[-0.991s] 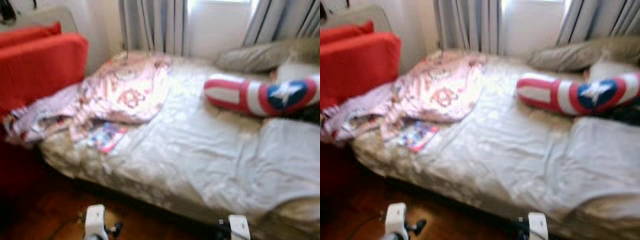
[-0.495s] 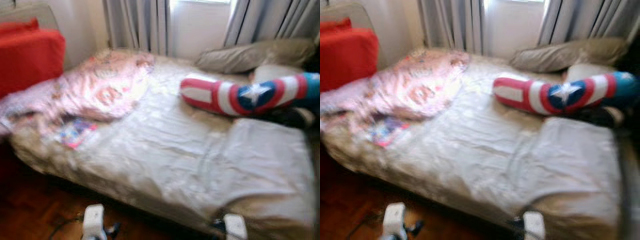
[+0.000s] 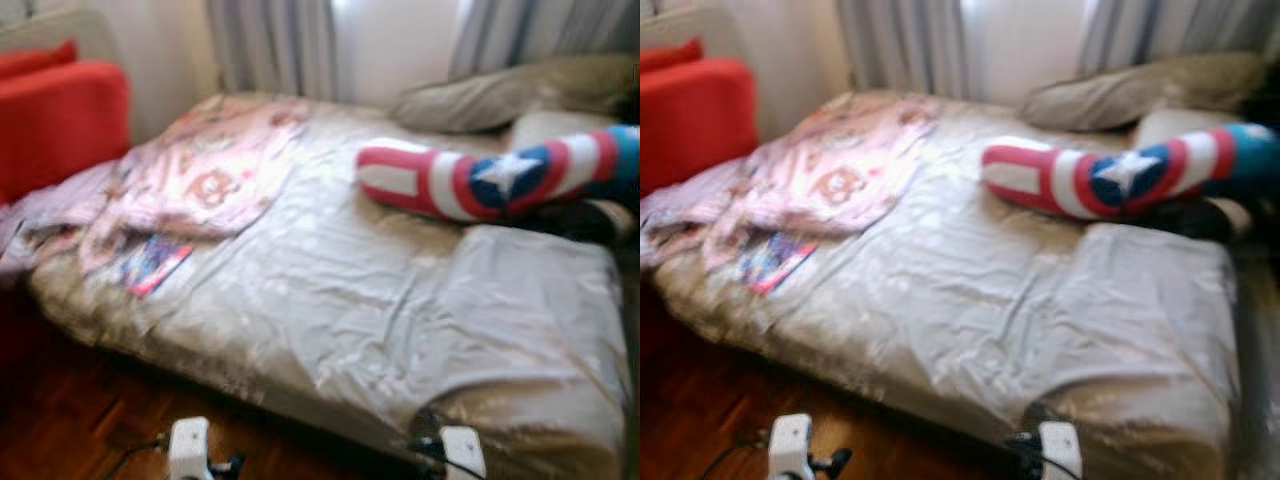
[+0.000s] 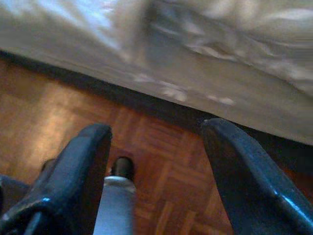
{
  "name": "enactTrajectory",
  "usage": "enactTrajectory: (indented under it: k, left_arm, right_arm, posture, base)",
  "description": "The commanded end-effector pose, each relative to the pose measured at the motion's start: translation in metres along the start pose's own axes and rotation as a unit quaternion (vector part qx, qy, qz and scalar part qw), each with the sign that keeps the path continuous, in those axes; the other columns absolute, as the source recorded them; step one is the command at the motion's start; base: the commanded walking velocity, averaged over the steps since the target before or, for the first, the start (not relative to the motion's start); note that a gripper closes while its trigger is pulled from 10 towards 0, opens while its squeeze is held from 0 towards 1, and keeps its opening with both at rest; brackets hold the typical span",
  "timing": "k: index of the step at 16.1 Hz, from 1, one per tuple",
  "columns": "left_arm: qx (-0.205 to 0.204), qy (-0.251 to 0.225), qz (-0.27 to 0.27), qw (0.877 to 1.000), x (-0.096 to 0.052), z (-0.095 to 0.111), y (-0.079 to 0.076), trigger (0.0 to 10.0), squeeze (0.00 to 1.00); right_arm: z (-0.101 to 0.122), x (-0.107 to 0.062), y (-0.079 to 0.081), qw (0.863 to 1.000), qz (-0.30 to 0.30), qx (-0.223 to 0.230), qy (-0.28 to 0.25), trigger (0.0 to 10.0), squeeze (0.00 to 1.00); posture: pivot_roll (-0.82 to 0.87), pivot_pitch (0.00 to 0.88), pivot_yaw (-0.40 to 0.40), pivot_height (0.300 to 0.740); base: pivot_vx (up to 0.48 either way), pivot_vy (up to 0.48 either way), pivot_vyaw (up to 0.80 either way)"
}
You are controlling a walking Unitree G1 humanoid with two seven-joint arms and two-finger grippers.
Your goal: Clean up the room
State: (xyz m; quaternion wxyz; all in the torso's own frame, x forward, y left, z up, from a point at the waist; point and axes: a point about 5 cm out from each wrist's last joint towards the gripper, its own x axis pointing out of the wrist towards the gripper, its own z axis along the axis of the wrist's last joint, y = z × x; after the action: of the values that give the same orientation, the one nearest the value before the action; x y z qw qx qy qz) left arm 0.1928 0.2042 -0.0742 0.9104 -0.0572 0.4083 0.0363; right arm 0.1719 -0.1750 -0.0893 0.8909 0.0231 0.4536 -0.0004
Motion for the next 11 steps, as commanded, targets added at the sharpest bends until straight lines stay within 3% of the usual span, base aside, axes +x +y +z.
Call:
enactTrajectory:
  k: [1,2,4,11]
  left_arm:
    - [0.007,0.004,0.008,1.0,-0.0001,0.0016,0.005,10.0,0.0]
    - [0.012,0.005,0.008,1.0,0.0,0.002,0.0053,10.0,0.0]
    - [0.014,0.005,0.009,1.0,0.0,0.0024,0.0056,10.0,0.0]
    - [0.005,0.006,0.012,1.0,0.0002,0.0021,0.0051,10.0,0.0]
  right_arm:
    - [-0.0015,0.0001,0.0029,1.0,0.003,0.005,0.003,10.0,0.0]
    - [-0.001,0.0002,0.0028,1.0,0.003,0.005,0.003,10.0,0.0]
    - [-0.0008,0.0003,0.0026,1.0,0.002,0.006,0.003,10.0,0.0]
    - [0.0005,0.0005,0.0017,1.0,0.001,0.005,0.002,10.0,0.0]
  posture:
    - [0.02,0.0,-0.017,0.74]
    - [0.02,0.0,-0.016,0.74]
    - [0.02,0.0,-0.016,0.74]
    - [0.03,0.0,-0.022,0.74]
  base:
    - [0.0,0.0,-0.74]
    - [0.0,0.0,-0.74]
    - [0.0,-0.476,-0.74]
    - [0.0,0.0,-0.74]
